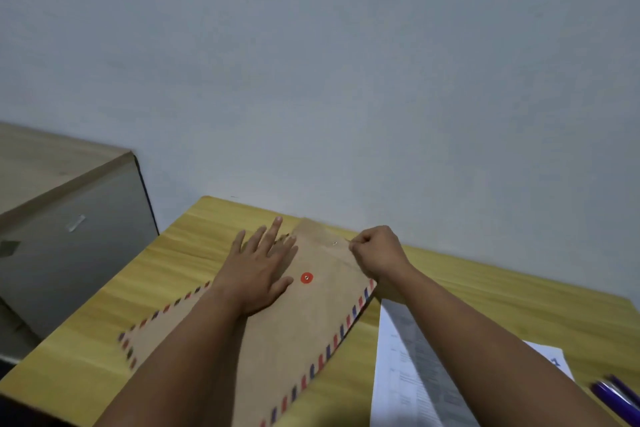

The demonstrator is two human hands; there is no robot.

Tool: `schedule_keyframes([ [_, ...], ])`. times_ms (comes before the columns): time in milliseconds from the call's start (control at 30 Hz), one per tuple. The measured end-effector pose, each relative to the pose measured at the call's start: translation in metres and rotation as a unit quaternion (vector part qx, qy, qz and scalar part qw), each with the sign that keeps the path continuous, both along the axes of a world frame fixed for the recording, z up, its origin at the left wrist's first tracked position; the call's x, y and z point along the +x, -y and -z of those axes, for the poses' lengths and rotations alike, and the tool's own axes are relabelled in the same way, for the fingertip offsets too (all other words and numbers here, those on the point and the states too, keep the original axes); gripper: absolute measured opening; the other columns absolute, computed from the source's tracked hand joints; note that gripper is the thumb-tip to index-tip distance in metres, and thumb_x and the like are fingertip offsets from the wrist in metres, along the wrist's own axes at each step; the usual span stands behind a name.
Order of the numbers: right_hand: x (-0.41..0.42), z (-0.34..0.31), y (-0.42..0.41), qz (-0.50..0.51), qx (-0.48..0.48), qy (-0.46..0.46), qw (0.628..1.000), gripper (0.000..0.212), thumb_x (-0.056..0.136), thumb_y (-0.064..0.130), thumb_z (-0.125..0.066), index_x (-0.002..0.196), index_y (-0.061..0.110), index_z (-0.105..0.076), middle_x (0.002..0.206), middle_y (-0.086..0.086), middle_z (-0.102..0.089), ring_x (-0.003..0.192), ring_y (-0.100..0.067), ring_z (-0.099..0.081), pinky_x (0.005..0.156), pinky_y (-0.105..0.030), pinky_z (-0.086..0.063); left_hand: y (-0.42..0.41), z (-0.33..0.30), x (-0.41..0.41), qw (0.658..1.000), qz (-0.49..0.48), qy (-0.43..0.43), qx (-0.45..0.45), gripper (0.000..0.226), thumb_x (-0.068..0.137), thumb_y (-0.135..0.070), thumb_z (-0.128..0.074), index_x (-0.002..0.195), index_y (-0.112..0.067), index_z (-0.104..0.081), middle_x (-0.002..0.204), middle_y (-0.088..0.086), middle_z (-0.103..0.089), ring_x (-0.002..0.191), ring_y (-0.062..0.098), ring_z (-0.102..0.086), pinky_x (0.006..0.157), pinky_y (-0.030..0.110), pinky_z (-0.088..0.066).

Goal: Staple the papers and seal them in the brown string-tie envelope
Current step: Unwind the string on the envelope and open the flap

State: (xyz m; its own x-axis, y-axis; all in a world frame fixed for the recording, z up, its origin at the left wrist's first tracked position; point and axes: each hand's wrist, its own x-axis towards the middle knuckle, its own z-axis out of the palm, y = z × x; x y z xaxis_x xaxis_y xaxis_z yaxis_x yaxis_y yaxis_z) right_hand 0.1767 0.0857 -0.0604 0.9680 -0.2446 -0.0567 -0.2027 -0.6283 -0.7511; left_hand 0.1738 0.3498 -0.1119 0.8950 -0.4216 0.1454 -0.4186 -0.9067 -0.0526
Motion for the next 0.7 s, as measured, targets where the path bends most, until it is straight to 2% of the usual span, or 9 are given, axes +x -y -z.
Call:
schedule_keyframes([
  [100,-0.017,-0.006,0.012,0.053,0.125,-0.039,0.990,0.013,0.091,0.005,-0.071,0.085,-0.006,-0.075,0.100,-0.023,-0.078,0.074,-0.023,-0.066,0.068,-0.031,-0.050,0.027,-0.015,-0.017,0.995,-0.057,-0.021,-0.073,0.071,0.096,-0.064,-0.034,0.158,-0.034,-0.022,0.171,0.005,-0.007,0.153,0.029,-0.022,0.123,0.054,-0.016],
  [167,-0.039,-0.012,0.012,0.054,0.227,-0.064,0.970,0.001,0.093,0.002,-0.071,0.093,0.003,-0.072,0.102,-0.021,-0.075,0.077,-0.025,-0.067,0.070,-0.033,-0.055,0.051,-0.025,-0.035,0.983,-0.088,-0.041,-0.153,0.065,0.093,-0.064,-0.042,0.149,-0.032,-0.040,0.162,0.003,-0.033,0.143,0.029,-0.037,0.115,0.051,-0.030],
  [200,-0.050,-0.014,0.012,0.045,0.257,-0.068,0.963,0.012,0.094,0.002,-0.071,0.105,0.007,-0.071,0.106,-0.019,-0.074,0.079,-0.026,-0.069,0.070,-0.035,-0.057,0.063,-0.030,-0.044,0.973,-0.106,-0.065,-0.196,0.065,0.091,-0.066,-0.045,0.146,-0.032,-0.044,0.157,0.002,-0.040,0.140,0.028,-0.041,0.111,0.050,-0.034],
  [267,-0.071,-0.010,0.013,0.021,0.248,-0.055,0.967,0.038,0.096,0.006,-0.070,0.130,0.017,-0.062,0.115,-0.017,-0.073,0.089,-0.029,-0.074,0.072,-0.042,-0.063,0.084,-0.039,-0.064,0.941,-0.147,-0.120,-0.279,0.075,0.083,-0.075,-0.049,0.145,-0.034,-0.046,0.152,0.000,-0.044,0.137,0.028,-0.043,0.108,0.051,-0.035],
  [333,-0.093,-0.004,0.013,-0.005,0.224,-0.018,0.974,0.055,0.097,0.008,-0.067,0.146,0.028,-0.051,0.113,-0.015,-0.076,0.094,-0.033,-0.076,0.078,-0.046,-0.063,0.100,-0.043,-0.085,0.912,-0.171,-0.155,-0.340,0.088,0.073,-0.085,-0.050,0.145,-0.035,-0.046,0.149,0.000,-0.045,0.136,0.029,-0.044,0.106,0.052,-0.036],
  [400,-0.113,0.001,0.012,-0.030,0.234,0.014,0.972,0.062,0.099,0.008,-0.064,0.153,0.030,-0.044,0.096,-0.011,-0.082,0.091,-0.032,-0.078,0.079,-0.045,-0.063,0.109,-0.045,-0.105,0.885,-0.187,-0.185,-0.384,0.095,0.066,-0.088,-0.054,0.144,-0.035,-0.046,0.146,0.001,-0.044,0.135,0.030,-0.045,0.106,0.051,-0.037],
  [500,-0.142,0.004,0.009,-0.038,0.241,0.042,0.969,0.060,0.102,0.006,-0.058,0.154,0.031,-0.043,0.090,-0.007,-0.083,0.087,-0.028,-0.079,0.079,-0.041,-0.063,0.115,-0.047,-0.124,0.847,-0.208,-0.211,-0.442,0.087,0.065,-0.071,-0.063,0.143,-0.036,-0.045,0.144,0.003,-0.044,0.131,0.031,-0.047,0.107,0.051,-0.041],
  [633,-0.169,0.009,0.005,-0.020,0.238,0.046,0.970,0.052,0.102,0.007,-0.055,0.150,0.027,-0.051,0.083,-0.007,-0.081,0.079,-0.024,-0.076,0.081,-0.037,-0.061,0.114,-0.051,-0.141,0.854,-0.208,-0.223,-0.421,0.081,0.070,-0.051,-0.065,0.145,-0.035,-0.041,0.144,0.006,-0.042,0.130,0.032,-0.046,0.107,0.052,-0.042],
  [700,-0.178,0.012,0.002,-0.010,0.224,0.045,0.973,0.051,0.100,0.008,-0.055,0.149,0.026,-0.054,0.076,0.002,-0.077,0.077,-0.018,-0.073,0.079,-0.034,-0.059,0.116,-0.051,-0.149,0.862,-0.204,-0.228,-0.404,0.079,0.072,-0.048,-0.064,0.146,-0.035,-0.040,0.144,0.005,-0.041,0.131,0.031,-0.046,0.108,0.051,-0.041],
])
